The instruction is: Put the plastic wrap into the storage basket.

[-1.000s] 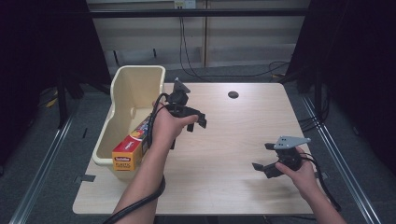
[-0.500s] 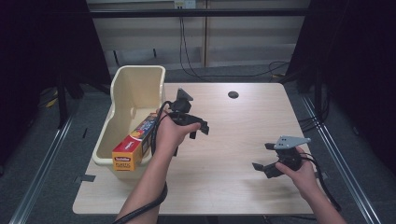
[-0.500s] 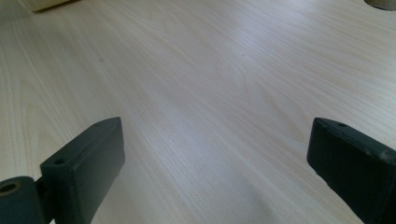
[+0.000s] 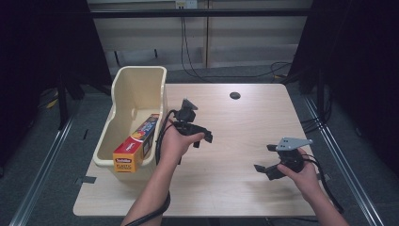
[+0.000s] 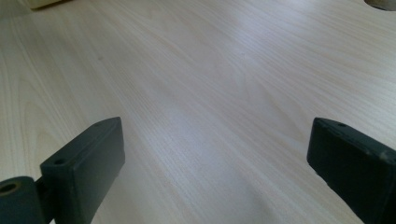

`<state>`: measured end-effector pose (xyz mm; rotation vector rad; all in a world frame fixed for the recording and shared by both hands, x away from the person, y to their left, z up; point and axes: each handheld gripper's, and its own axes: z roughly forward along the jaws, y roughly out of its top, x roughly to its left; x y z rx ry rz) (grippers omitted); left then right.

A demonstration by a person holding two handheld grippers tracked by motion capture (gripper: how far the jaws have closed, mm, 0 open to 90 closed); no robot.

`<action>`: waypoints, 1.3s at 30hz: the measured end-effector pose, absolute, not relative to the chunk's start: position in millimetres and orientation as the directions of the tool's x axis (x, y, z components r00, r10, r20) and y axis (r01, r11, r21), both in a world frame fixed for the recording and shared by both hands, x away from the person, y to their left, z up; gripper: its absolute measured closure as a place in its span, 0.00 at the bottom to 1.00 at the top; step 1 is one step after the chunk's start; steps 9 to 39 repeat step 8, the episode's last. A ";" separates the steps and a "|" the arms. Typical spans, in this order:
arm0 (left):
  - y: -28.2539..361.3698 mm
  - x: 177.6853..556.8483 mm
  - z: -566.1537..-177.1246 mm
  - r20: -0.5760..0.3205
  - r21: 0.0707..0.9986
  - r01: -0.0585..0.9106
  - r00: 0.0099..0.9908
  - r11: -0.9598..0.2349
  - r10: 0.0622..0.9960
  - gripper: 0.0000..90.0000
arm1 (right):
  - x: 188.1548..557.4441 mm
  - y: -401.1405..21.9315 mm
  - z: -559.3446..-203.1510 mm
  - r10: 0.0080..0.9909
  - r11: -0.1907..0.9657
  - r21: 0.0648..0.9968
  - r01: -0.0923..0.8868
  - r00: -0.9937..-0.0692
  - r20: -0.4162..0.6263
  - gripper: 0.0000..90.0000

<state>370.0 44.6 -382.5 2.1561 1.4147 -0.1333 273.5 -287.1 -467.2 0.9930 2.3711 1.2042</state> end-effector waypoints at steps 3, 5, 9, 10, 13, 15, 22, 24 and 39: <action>44.0 367.9 -388.4 -0.369 0.395 0.868 0.450 -0.301 0.813 0.20 | 273.3 -287.0 -467.4 0.702 0.410 0.797 0.444 -0.711 0.035 0.04; 43.8 366.9 -390.5 -0.374 0.396 0.866 0.455 -0.304 0.808 0.20 | 273.2 -286.9 -467.6 0.704 0.411 0.795 0.446 -0.710 0.035 0.04; 42.6 364.2 -395.8 -0.362 0.401 0.859 0.469 -0.319 0.806 0.20 | 274.3 -286.5 -468.9 0.704 0.414 0.794 0.446 -0.710 0.032 0.04; 42.6 364.2 -395.8 -0.362 0.401 0.859 0.469 -0.319 0.806 0.20 | 274.3 -286.5 -468.9 0.704 0.414 0.794 0.446 -0.710 0.032 0.04; 42.6 364.2 -395.8 -0.362 0.401 0.859 0.469 -0.319 0.806 0.20 | 274.3 -286.5 -468.9 0.704 0.414 0.794 0.446 -0.710 0.032 0.04; 42.6 364.2 -395.8 -0.362 0.401 0.859 0.469 -0.319 0.806 0.20 | 274.3 -286.5 -468.9 0.704 0.414 0.794 0.446 -0.710 0.032 0.04; 42.6 364.2 -395.8 -0.362 0.401 0.859 0.469 -0.319 0.806 0.20 | 274.3 -286.5 -468.9 0.704 0.414 0.794 0.446 -0.710 0.032 0.04; 42.6 364.2 -395.8 -0.362 0.401 0.859 0.469 -0.319 0.806 0.20 | 274.3 -286.5 -468.9 0.704 0.414 0.794 0.446 -0.710 0.032 0.04; 42.6 364.2 -395.8 -0.362 0.401 0.859 0.469 -0.319 0.806 0.20 | 274.3 -286.5 -468.9 0.704 0.414 0.794 0.446 -0.710 0.032 0.04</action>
